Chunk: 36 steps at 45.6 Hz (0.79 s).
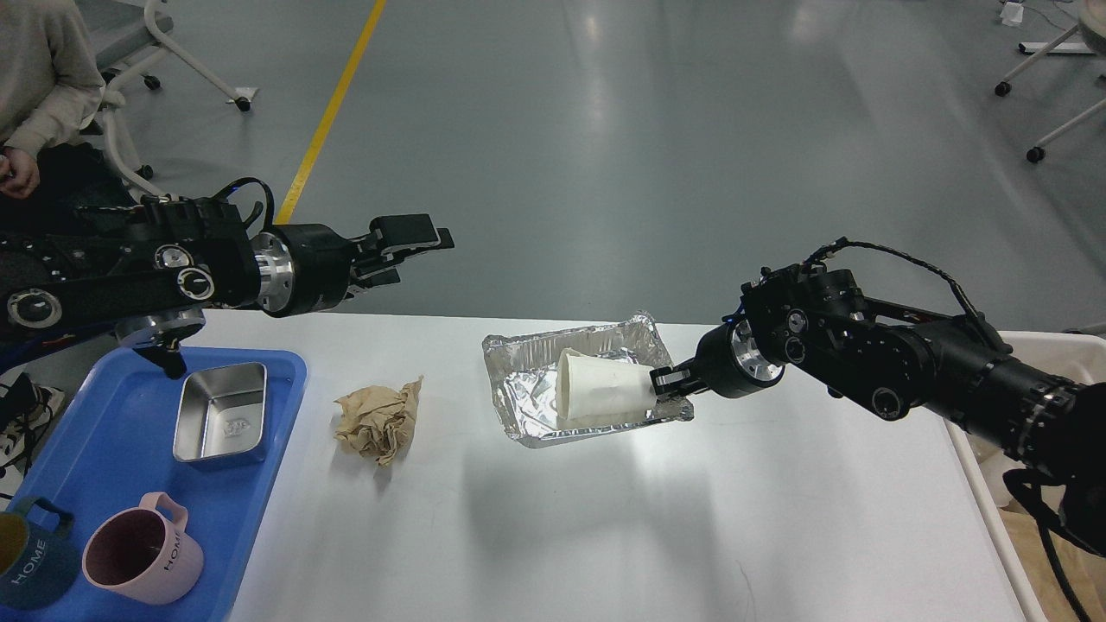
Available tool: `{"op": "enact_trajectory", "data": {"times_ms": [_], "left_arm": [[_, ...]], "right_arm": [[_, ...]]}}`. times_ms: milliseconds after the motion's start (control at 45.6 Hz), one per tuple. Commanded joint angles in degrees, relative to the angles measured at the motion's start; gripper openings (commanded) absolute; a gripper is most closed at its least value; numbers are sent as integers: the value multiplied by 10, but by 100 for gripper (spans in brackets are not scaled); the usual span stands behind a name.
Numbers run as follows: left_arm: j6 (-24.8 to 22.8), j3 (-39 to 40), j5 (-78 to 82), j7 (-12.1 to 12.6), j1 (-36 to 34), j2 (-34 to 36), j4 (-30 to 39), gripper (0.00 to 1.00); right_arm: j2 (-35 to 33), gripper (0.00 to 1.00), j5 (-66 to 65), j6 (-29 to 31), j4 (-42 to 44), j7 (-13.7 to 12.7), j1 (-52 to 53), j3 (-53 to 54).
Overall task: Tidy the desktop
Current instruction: 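Raise the left gripper away from the foil tray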
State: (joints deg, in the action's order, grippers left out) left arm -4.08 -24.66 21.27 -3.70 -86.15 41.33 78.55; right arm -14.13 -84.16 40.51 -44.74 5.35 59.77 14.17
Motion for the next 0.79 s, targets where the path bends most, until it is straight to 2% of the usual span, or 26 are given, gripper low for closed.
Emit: {"op": "enact_trajectory", "data": {"times_ms": [0,263,483,548,614,768], "left_arm": [[-2,-6,5,2,-3,31,12,94],[0,0,6,1,-11,105,44,94],[4,5,4,-6,0,279,111,94],[7,6,4,-10,13,349,124,94],[7,5,4,-22,21,416,129,94],[7,2,-2,-55,41,489,133,94]], "right_arm": [[0,0,0,0,0,-1,0,0],[-2,0,0,-2,-1,-1,0,0],[-5,0,0,-2,-1,-1,-1,0],[-5,0,0,-2,-1,-1,2,0],[-5,0,0,-2,-1,-1,4,0],[-5,0,0,-2,-1,-1,4,0]]}}
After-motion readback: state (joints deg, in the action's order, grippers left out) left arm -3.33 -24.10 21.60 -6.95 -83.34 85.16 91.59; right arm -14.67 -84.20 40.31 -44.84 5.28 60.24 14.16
